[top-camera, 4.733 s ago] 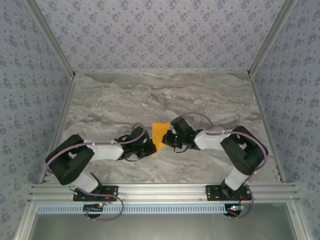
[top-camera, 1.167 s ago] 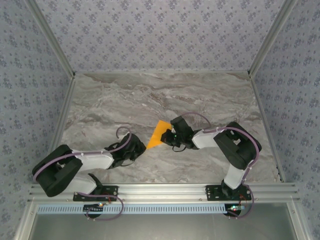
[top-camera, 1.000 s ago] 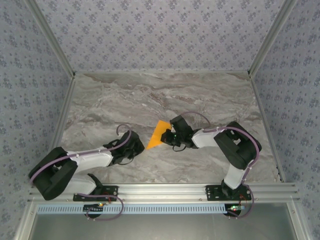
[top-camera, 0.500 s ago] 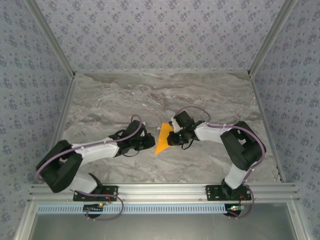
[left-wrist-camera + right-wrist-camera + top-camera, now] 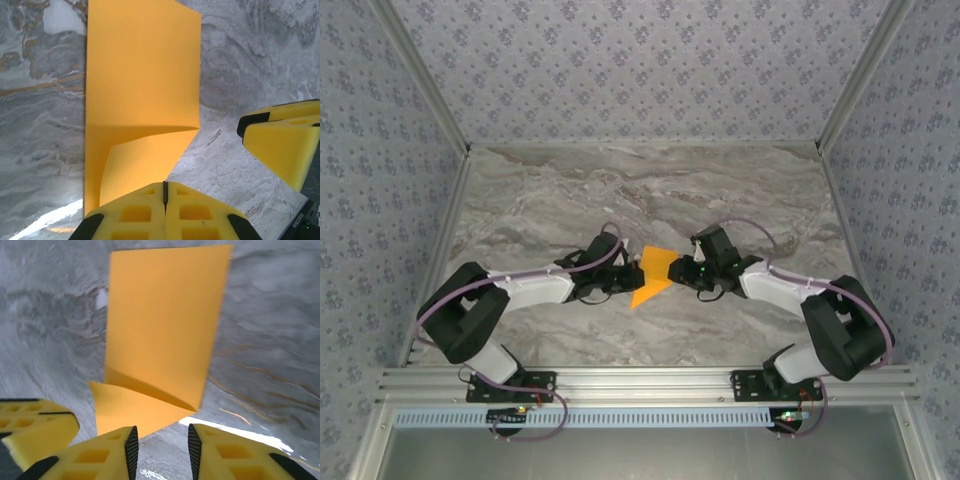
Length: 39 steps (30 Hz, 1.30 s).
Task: Fold a paper plane with a square sheet of paper (pick it up from the middle)
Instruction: Third fold the triangle at the center of the table.
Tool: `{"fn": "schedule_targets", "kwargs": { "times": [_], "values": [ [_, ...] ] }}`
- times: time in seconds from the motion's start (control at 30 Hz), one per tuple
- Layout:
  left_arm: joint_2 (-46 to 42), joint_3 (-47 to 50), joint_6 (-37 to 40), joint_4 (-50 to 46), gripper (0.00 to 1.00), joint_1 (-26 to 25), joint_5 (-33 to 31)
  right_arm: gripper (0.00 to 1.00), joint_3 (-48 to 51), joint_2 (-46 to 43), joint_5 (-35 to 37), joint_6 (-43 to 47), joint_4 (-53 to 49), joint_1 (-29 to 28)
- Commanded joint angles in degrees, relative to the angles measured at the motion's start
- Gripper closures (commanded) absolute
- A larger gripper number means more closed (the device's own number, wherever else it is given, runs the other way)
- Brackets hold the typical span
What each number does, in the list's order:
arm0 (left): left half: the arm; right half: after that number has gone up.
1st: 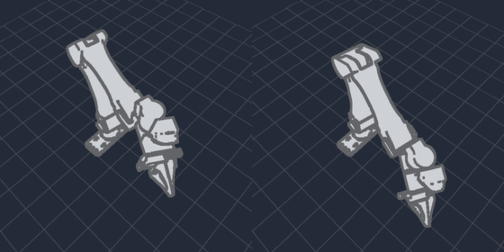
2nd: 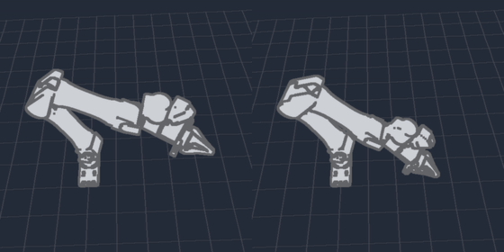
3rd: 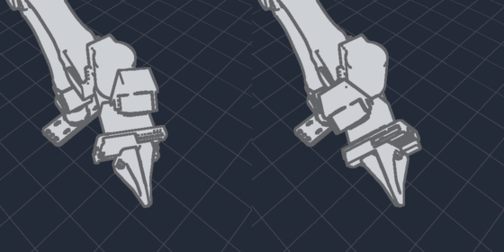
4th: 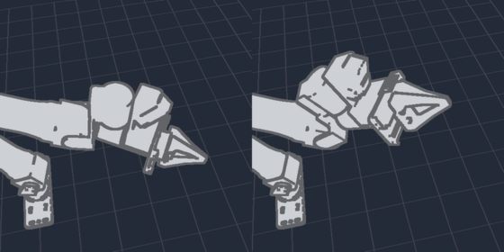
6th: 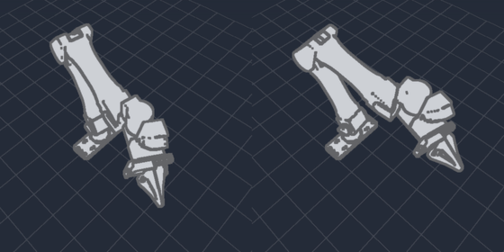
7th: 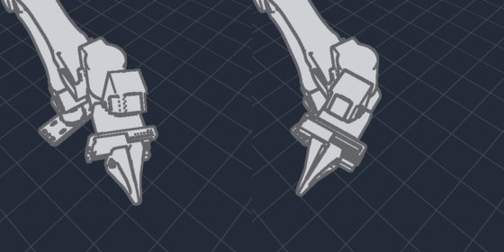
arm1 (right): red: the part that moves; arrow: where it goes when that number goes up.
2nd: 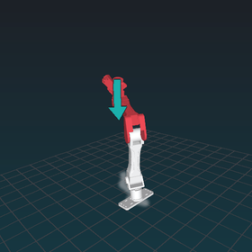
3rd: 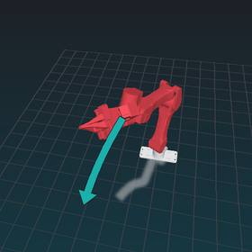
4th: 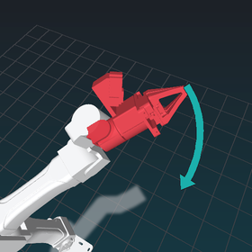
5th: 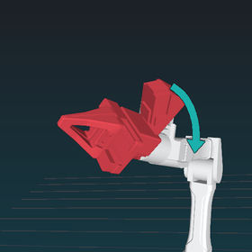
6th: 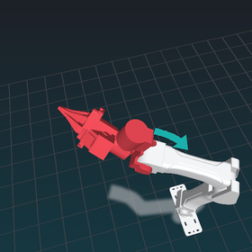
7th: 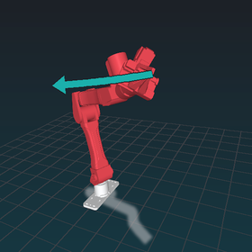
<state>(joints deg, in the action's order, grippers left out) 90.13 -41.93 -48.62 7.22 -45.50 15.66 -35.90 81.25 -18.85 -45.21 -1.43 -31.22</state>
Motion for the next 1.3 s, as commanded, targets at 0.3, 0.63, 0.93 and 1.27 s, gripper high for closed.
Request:
{"fn": "schedule_targets", "kwargs": {
  "times": [0.3,0.63,0.93,1.27],
  "values": [
    [6.1,-5.4,3.5,-6.2,0.96,-0.4,-4.8,0.53,2.7,-0.7,0.7,-7.7,3.3,1.1],
    [9.2,-5.5,1.6,-10.3,1.00,-0.4,-7.8,0.56,3.2,2.9,-1.5,-12.4,7.5,0.8],
    [9.7,-4.2,-0.7,-10.6,1.00,-0.4,-8.7,0.59,2.1,7.3,-2.9,-15.0,10.6,-0.2],
    [9.6,-4.2,-0.9,-10.6,1.00,-0.4,-8.7,0.68,0.8,10.5,-3.9,-16.3,13.6,-1.6]
  ]
}}
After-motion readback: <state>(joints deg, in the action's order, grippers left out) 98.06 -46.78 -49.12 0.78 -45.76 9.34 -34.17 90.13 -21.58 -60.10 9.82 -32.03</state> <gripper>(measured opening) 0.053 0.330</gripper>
